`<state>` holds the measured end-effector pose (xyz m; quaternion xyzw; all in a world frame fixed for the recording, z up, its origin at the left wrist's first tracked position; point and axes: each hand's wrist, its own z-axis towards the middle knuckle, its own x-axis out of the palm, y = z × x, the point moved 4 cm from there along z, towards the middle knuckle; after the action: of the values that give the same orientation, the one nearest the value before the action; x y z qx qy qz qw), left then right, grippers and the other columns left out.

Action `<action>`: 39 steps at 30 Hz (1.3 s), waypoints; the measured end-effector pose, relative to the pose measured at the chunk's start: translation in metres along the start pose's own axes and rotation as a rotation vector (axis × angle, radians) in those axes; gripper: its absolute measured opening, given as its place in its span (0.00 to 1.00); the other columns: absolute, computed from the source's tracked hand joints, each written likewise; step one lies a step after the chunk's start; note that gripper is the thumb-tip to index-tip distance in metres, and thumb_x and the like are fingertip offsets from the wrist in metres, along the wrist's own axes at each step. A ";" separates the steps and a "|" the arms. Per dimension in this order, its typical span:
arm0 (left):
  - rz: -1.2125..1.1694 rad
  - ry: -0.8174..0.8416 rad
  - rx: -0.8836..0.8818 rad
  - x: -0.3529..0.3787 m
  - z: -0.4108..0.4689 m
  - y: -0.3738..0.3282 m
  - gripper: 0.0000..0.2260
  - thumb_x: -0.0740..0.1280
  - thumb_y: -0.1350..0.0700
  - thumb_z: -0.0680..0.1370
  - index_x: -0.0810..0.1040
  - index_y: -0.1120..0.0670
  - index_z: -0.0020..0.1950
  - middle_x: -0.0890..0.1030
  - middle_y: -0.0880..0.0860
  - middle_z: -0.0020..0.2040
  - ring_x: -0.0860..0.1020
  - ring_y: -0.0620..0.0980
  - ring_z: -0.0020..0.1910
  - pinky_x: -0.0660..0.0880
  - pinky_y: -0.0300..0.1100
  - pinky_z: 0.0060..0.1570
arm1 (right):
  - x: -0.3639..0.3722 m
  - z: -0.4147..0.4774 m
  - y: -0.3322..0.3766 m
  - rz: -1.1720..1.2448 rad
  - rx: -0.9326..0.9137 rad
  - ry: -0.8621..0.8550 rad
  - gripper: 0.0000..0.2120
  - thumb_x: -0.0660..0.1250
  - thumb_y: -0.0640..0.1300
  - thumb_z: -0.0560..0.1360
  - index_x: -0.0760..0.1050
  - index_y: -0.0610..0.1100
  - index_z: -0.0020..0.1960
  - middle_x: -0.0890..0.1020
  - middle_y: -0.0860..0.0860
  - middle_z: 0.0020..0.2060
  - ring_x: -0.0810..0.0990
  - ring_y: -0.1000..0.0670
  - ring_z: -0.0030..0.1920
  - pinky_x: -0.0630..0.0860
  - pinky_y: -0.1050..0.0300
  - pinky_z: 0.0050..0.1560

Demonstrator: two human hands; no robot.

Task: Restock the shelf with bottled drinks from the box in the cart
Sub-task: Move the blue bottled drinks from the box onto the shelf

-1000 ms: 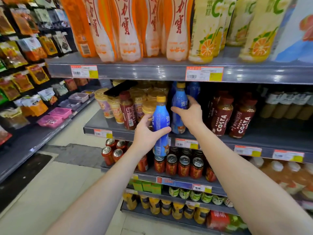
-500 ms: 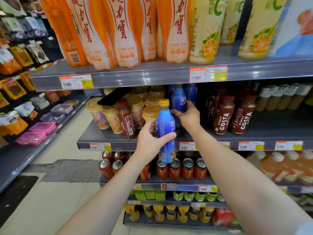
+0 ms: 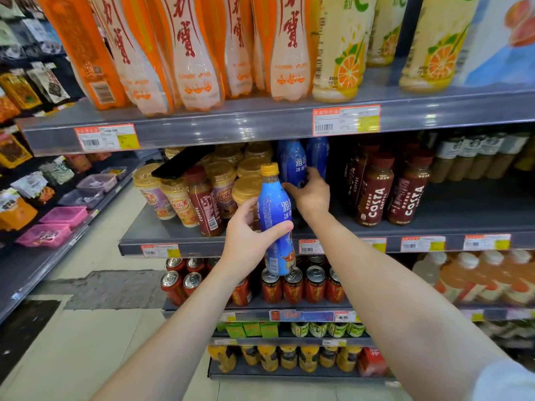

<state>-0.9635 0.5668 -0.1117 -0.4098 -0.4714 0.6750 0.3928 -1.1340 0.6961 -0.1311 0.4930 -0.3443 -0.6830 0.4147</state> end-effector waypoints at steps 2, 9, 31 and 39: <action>0.002 -0.004 0.001 0.001 0.000 -0.001 0.32 0.83 0.53 0.68 0.75 0.50 0.70 0.83 0.47 0.60 0.82 0.41 0.58 0.81 0.39 0.55 | 0.000 0.000 0.000 -0.017 0.000 0.001 0.31 0.79 0.54 0.69 0.73 0.46 0.67 0.84 0.48 0.57 0.83 0.47 0.54 0.80 0.50 0.56; 0.021 0.006 0.006 0.003 0.001 -0.004 0.32 0.83 0.54 0.68 0.75 0.50 0.70 0.83 0.46 0.60 0.82 0.40 0.57 0.81 0.40 0.55 | 0.001 0.003 -0.002 -0.038 0.018 0.016 0.29 0.78 0.56 0.69 0.73 0.48 0.65 0.84 0.50 0.53 0.84 0.48 0.52 0.81 0.49 0.53; 0.021 0.057 0.041 0.033 0.010 -0.022 0.32 0.83 0.54 0.69 0.74 0.50 0.70 0.83 0.44 0.57 0.83 0.38 0.53 0.80 0.36 0.51 | -0.028 -0.027 -0.013 0.471 0.231 0.073 0.19 0.70 0.35 0.75 0.76 0.39 0.66 0.84 0.45 0.58 0.83 0.43 0.59 0.79 0.51 0.59; 0.026 0.049 0.090 0.086 0.045 -0.032 0.32 0.84 0.47 0.65 0.73 0.46 0.64 0.83 0.44 0.55 0.83 0.41 0.54 0.81 0.47 0.57 | -0.091 -0.057 -0.015 0.623 0.100 0.468 0.35 0.60 0.26 0.63 0.75 0.42 0.69 0.84 0.41 0.57 0.84 0.42 0.56 0.81 0.46 0.53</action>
<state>-1.0308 0.6390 -0.0865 -0.4140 -0.4255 0.6903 0.4136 -1.0676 0.7815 -0.1246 0.5268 -0.4063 -0.3760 0.6450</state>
